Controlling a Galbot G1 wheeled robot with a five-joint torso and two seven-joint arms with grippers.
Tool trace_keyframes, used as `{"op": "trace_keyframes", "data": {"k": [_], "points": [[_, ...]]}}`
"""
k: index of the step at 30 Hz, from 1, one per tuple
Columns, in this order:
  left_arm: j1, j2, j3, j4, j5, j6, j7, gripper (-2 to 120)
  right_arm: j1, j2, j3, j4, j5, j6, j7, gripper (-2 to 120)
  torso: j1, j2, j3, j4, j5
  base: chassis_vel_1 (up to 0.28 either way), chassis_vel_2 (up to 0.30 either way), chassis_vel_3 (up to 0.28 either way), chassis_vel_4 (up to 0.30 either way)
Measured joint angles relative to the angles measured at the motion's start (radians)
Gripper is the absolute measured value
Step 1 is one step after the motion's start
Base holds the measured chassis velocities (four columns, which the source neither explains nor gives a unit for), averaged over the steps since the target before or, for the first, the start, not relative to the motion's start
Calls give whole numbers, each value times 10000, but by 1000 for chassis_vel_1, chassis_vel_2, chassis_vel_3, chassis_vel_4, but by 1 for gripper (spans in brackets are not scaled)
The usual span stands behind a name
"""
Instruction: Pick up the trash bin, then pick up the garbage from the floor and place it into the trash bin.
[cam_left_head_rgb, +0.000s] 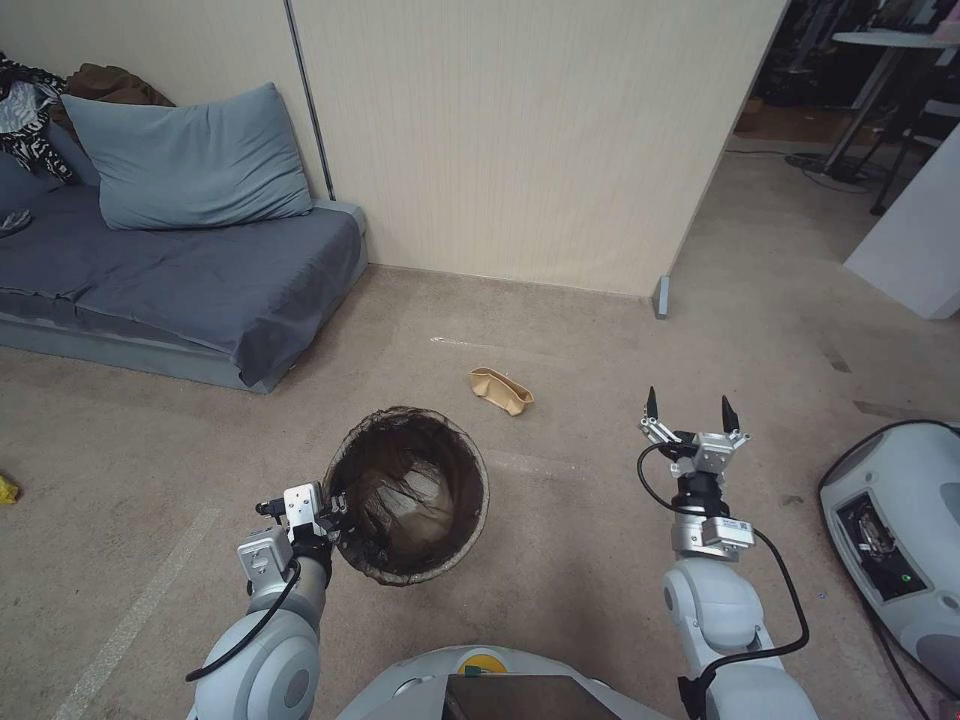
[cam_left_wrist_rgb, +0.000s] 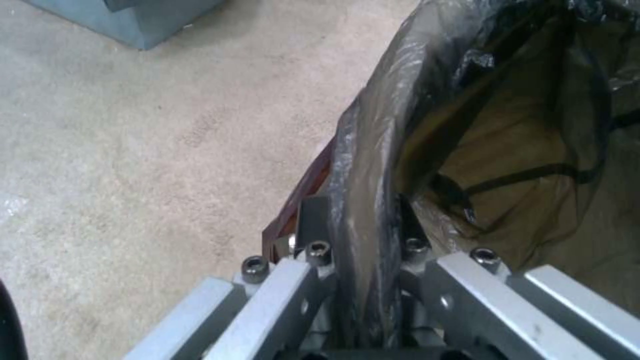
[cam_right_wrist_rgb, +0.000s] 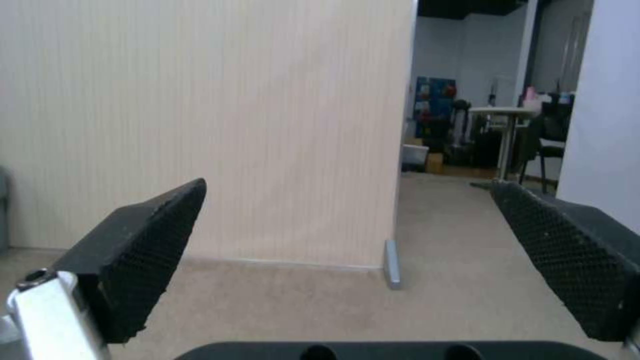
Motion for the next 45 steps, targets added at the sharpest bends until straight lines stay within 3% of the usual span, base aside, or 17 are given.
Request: {"op": "trace_keyframes", "data": {"k": [17,45], "points": [[-44,-24,-45,-11,-42,-31,-12,0,69,-22,-6,-34,55,35,-42,100,0,0,1,0,-1,-35,38,36,-38],[-100,-67,-65,-32,-60,-109,-19,0,153,-4,-2,-64,54,35,151,100,0,0,1,2,0,-192,203,202,-199]]}}
